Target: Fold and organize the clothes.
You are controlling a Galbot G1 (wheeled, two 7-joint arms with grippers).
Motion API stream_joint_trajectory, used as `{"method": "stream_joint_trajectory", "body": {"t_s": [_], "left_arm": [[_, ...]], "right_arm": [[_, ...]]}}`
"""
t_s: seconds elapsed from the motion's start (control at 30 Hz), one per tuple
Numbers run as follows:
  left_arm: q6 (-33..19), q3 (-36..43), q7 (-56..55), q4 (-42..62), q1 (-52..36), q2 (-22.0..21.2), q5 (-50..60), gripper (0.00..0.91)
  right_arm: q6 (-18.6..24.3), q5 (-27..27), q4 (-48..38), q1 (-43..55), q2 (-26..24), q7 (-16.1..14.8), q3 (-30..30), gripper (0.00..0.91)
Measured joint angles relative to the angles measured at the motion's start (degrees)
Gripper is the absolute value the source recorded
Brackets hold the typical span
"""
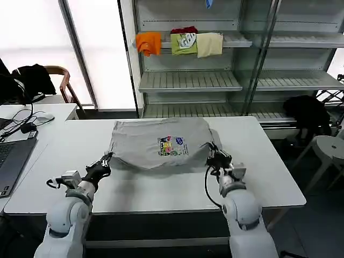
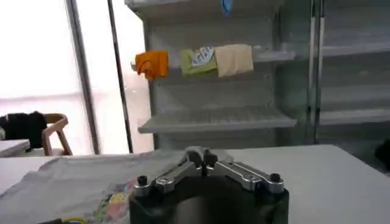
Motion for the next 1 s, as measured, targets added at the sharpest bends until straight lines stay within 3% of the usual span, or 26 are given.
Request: {"method": "stream_joint_trajectory", "body": {"t_s": [0.63, 0.67, 0.7, 1.0], "left_arm": [[-1.1, 0.71, -0.03, 13.67, -9.81, 0.31, 0.74, 0.04], [-1.23, 0.78, -0.02, 14.21, -10.13, 0.36, 0.87, 0.453], [-1.39, 0.88, 0.02, 14.78, -10.45, 0.39, 1.07, 0.907], [-2.75, 1.93, 0.39, 18.62, -12.41, 0.34, 2.54, 0.907]], "right_arm": [[2.89, -4.54, -18.57, 12.23, 2.89, -2.11, 0.79, 0.0], [3.08, -4.78, -19.3, 12.53, 2.89, -2.16, 0.76, 0.272], [3.22, -4.99, -19.93, 12.77, 2.9, -2.2, 0.7, 0.907], [5.73, -6.94, -25.43, 15.62, 2.9, -2.16, 0.97, 0.907]]}}
